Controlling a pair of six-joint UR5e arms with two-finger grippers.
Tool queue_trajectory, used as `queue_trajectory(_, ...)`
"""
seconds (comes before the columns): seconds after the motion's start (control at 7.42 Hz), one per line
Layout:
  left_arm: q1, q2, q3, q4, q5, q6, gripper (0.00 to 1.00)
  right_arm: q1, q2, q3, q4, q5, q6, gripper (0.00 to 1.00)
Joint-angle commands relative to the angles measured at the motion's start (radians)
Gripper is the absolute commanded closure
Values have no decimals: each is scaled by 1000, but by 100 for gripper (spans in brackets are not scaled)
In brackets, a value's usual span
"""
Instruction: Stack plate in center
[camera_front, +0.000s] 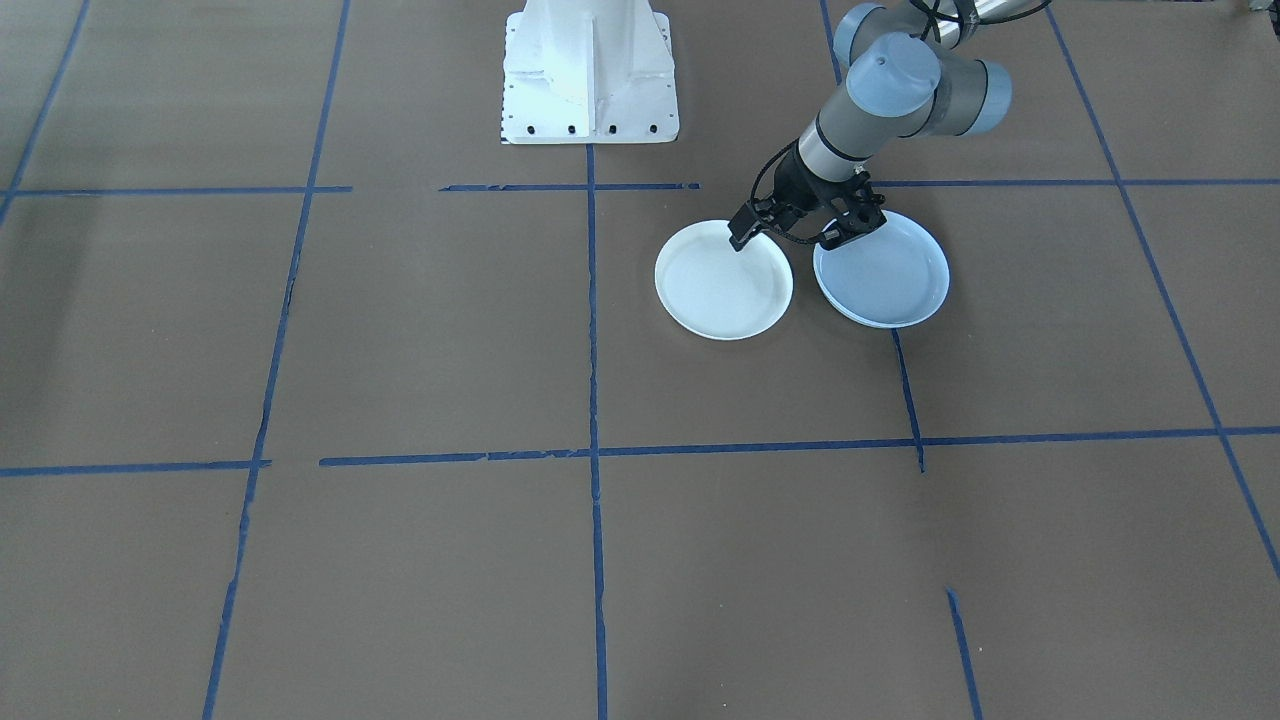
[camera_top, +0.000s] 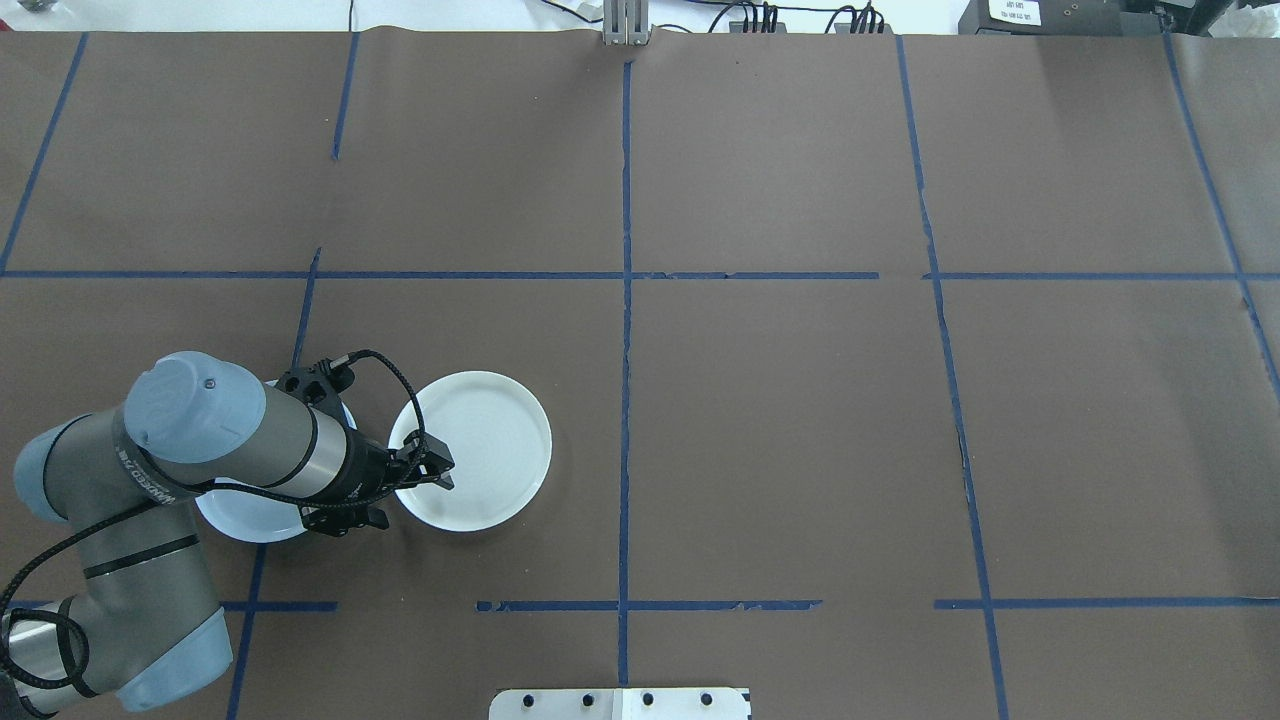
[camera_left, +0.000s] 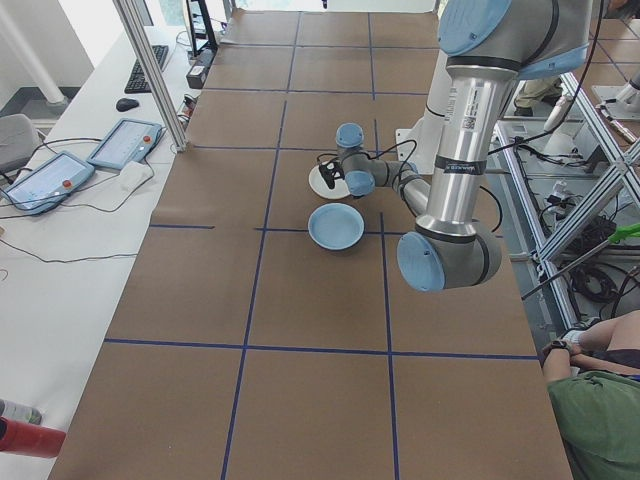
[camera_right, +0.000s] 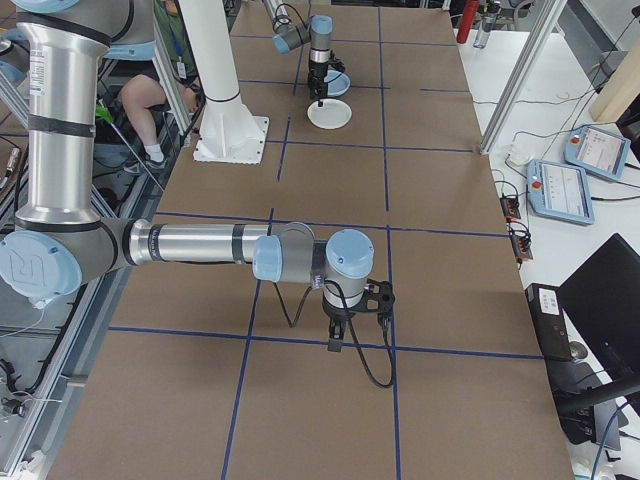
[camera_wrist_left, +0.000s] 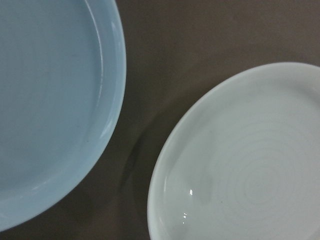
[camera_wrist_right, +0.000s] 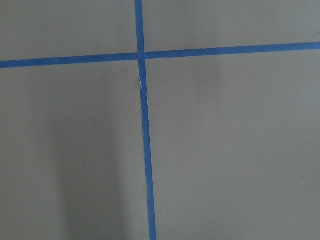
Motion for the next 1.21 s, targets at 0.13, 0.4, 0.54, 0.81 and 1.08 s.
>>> queue_trajectory(0.13,1,-1,8,1,-1,6,36,0,0,0,0,0,0,0)
queue_trajectory(0.4,-1,0,8,1,-5,10,71,0,0,0,0,0,0,0)
queue_trajectory(0.54,-4,0,6,1,-5,29,87,0,0,0,0,0,0,0)
queue_trajectory(0.81,-13,4,2,1,-8,40,100,2,0,0,0,0,0,0)
queue_trajectory(1.08,-44,8,-17,-5,-13,40,100,0,0,0,0,0,0,0)
